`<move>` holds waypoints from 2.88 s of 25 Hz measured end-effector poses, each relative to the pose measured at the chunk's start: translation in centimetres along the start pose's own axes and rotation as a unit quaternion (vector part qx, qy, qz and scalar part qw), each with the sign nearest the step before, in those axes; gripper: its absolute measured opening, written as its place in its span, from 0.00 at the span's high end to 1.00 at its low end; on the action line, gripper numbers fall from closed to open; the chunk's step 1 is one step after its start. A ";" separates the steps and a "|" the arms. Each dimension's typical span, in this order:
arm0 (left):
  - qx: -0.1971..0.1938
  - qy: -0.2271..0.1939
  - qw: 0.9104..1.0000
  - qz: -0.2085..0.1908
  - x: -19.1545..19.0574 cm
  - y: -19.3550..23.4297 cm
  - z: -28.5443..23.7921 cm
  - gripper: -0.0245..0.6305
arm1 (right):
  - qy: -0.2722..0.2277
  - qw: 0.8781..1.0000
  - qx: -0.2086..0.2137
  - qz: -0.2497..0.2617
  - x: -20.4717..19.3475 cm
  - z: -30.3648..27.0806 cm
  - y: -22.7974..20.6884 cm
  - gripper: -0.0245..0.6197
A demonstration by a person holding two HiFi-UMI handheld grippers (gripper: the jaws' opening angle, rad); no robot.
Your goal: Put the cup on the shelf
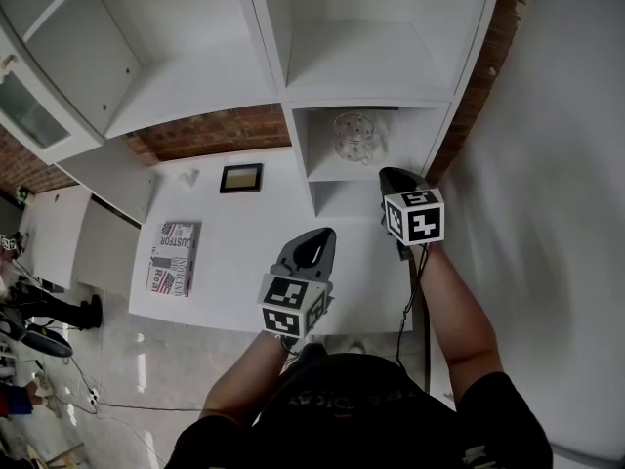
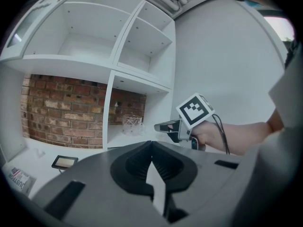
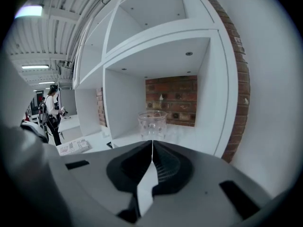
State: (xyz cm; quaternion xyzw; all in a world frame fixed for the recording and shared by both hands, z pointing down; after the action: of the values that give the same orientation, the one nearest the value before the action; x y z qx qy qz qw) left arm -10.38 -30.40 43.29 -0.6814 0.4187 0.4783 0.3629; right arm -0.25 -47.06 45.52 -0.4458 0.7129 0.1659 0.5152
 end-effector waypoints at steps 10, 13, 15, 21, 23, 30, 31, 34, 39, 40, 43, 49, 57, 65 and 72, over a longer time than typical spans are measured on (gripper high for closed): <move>0.022 0.002 1.000 0.009 -0.2 -6.0 2.4 0.96 | -0.019 0.999 0.039 0.008 -2.5 7.0 0.3 0.96; 0.025 0.005 1.000 0.013 -0.7 -7.4 2.9 0.96 | -0.021 0.998 0.049 0.019 -3.7 8.8 0.6 0.96; 0.025 0.011 1.000 0.015 -1.1 -8.1 3.3 0.96 | -0.020 0.998 0.054 0.022 -4.5 9.8 1.0 0.96; 0.027 0.022 0.999 0.018 -1.9 -8.8 4.1 0.96 | -0.020 0.997 0.068 0.023 -6.7 11.7 2.6 0.96; 0.028 0.024 0.999 0.019 -2.3 -8.6 4.5 0.96 | -0.020 0.997 0.071 0.022 -7.4 12.0 3.2 0.96; 0.025 0.023 0.999 0.025 -3.4 -7.4 6.8 0.96 | -0.021 0.997 0.072 0.015 -8.9 13.5 6.1 0.96; 0.023 0.022 0.999 0.025 -3.5 -7.2 7.2 0.96 | -0.022 0.997 0.070 0.013 -9.1 13.8 6.6 0.96; 0.015 0.016 0.999 0.026 -3.7 -6.6 8.4 0.96 | -0.026 0.998 0.063 0.006 -9.3 14.7 8.0 0.96; -0.007 0.006 1.000 0.020 -3.7 -6.3 10.7 0.96 | -0.031 0.998 0.045 -0.006 -10.3 16.3 10.2 0.96; -0.010 0.002 1.000 0.019 -3.8 -6.2 11.2 0.96 | -0.031 0.999 0.041 -0.009 -10.5 16.6 10.6 0.96; -0.019 -0.005 1.000 0.017 -3.9 -6.1 12.9 0.96 | -0.032 0.999 0.029 -0.014 -11.2 17.9 11.8 0.96; -0.041 -0.016 0.999 0.013 -4.1 -7.0 16.0 0.96 | -0.044 0.999 0.012 -0.018 -12.2 21.1 14.3 0.96; -0.059 -0.029 0.998 0.008 -4.1 -8.3 19.5 0.96 | -0.056 0.998 0.003 -0.021 -13.3 24.7 17.4 0.96; -0.072 -0.032 0.997 0.006 -4.7 -8.4 22.1 0.96 | -0.060 0.998 -0.010 -0.026 -14.5 26.5 19.8 0.96; -0.085 -0.037 0.996 0.000 -5.1 -8.5 22.6 0.96 | -0.066 0.997 -0.023 -0.030 -15.3 27.3 20.4 0.96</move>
State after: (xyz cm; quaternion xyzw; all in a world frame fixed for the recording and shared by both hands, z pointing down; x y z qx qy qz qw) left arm -11.48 -5.73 42.67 -0.6918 0.3630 0.5368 0.3186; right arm 0.40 -9.81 43.15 -0.4665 0.6602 0.1955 0.5553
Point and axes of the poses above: the fingertips, and each gripper's own axes: z backward along the fingers, y to its left, x out of its top, the point moved 3 cm from there along z, backward along the fingers, and after that the axes turned 13 degrees about -z, right-handed, at the moved point
